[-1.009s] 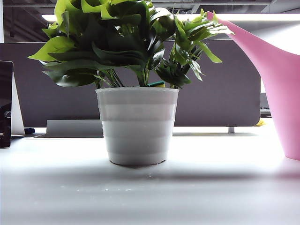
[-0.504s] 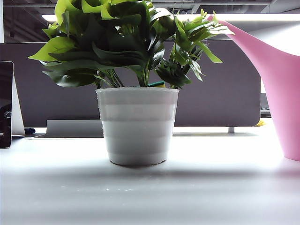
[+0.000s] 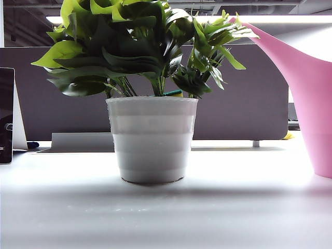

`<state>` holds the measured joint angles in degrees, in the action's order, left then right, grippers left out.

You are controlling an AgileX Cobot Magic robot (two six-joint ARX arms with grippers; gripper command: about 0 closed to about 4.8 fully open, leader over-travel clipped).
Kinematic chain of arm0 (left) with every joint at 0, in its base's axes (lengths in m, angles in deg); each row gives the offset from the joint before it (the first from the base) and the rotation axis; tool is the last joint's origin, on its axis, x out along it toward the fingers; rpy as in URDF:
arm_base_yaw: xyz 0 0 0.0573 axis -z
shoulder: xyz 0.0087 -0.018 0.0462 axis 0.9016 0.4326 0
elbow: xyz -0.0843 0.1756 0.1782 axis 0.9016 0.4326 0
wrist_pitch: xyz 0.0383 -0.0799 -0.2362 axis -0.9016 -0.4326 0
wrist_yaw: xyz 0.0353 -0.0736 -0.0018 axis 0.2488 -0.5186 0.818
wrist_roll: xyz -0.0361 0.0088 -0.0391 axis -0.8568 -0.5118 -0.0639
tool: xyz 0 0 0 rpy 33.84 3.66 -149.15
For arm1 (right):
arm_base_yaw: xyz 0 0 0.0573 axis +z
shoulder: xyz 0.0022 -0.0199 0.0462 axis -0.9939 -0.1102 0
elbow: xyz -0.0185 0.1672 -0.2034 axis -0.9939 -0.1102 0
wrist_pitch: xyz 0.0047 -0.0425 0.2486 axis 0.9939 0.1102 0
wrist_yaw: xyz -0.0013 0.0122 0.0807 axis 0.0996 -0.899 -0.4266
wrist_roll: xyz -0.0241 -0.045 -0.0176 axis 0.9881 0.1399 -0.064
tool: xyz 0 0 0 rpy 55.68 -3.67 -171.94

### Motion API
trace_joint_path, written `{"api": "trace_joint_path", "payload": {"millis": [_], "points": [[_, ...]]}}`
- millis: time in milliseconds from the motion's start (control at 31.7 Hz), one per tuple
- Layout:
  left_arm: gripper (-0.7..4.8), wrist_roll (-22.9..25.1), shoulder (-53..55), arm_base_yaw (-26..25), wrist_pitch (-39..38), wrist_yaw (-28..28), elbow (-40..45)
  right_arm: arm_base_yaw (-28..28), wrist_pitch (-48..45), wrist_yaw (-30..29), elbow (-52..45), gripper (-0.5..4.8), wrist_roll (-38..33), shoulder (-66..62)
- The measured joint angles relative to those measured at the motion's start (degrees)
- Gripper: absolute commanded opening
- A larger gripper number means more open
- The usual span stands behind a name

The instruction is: Pick up the watering can from the table, water the potted plant, and put the can back.

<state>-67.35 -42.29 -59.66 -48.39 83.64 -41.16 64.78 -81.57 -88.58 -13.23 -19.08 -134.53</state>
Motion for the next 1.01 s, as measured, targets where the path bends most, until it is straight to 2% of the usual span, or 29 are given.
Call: {"api": "trace_joint_path", "payload": {"millis": [158, 315, 410, 599, 757, 1009], "points": [[-0.05, 0.0, 0.0, -1.0, 0.1, 0.0, 0.0, 0.0, 1.0, -1.4, -2.5, 1.65, -0.4, 8.0], [-0.05, 0.0, 0.0, -6.3, -0.2, 0.0, 0.0, 0.0, 3.0, -6.6, -2.4, 0.45, -2.6, 15.2], [-0.05, 0.0, 0.0, -9.2, -0.4, 0.1, 0.0, 0.1, 3.0, -9.4, -2.4, -0.08, -5.4, 17.0], [-0.05, 0.0, 0.0, -9.3, -0.4, 0.0, 0.0, 0.1, 2.7, -17.0, -2.4, -0.08, -13.5, 18.3], [-0.05, 0.0, 0.0, -9.3, -0.4, 0.0, 0.0, 2.1, 1.9, -21.3, -2.4, -0.08, -16.5, 18.3], [-0.05, 0.0, 0.0, -9.3, -0.4, 0.0, 0.0, 12.0, 1.0, -18.8, -2.4, -0.08, -16.7, 18.2]]}}
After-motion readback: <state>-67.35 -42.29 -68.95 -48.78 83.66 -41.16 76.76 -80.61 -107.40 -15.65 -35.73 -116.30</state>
